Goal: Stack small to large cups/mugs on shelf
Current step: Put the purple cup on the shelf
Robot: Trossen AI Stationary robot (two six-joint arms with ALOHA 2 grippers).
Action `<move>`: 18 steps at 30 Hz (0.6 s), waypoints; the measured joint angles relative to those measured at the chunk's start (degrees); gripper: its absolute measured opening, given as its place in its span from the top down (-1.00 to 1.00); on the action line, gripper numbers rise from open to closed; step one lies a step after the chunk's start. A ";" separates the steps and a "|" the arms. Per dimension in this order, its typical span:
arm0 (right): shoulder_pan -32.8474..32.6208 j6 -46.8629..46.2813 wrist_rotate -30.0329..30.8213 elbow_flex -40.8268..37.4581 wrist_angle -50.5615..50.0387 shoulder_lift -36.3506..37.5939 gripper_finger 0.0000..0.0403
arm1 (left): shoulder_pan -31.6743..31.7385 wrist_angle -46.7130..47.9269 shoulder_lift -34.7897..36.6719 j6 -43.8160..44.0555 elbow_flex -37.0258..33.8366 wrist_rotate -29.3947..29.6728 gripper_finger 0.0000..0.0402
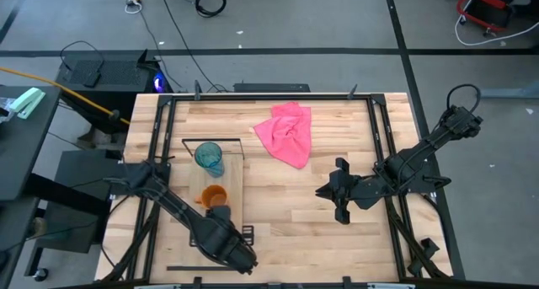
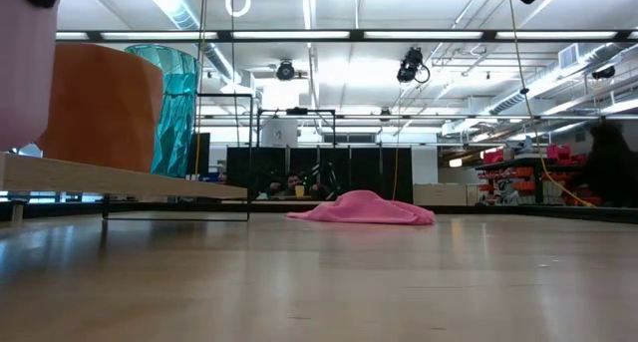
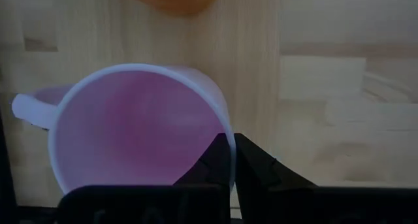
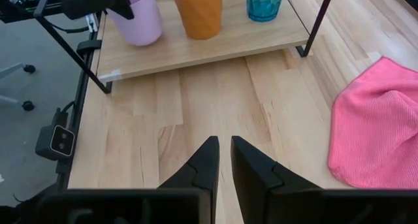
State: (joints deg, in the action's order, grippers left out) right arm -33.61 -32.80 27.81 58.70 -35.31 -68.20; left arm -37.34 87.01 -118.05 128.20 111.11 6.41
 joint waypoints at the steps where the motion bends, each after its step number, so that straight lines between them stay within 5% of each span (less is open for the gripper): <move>1: 0.00 0.00 0.00 0.00 0.02 0.00 0.77 | 0.00 0.10 -0.19 0.00 0.00 -0.01 0.94; 18: -0.02 -0.57 -0.01 0.00 -0.35 -0.02 0.77 | 0.13 0.06 -0.47 0.09 0.00 -1.46 0.94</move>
State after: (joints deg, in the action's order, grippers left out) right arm -33.63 -33.36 27.80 58.70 -35.66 -68.23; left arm -37.21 87.07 -118.52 128.29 111.11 4.95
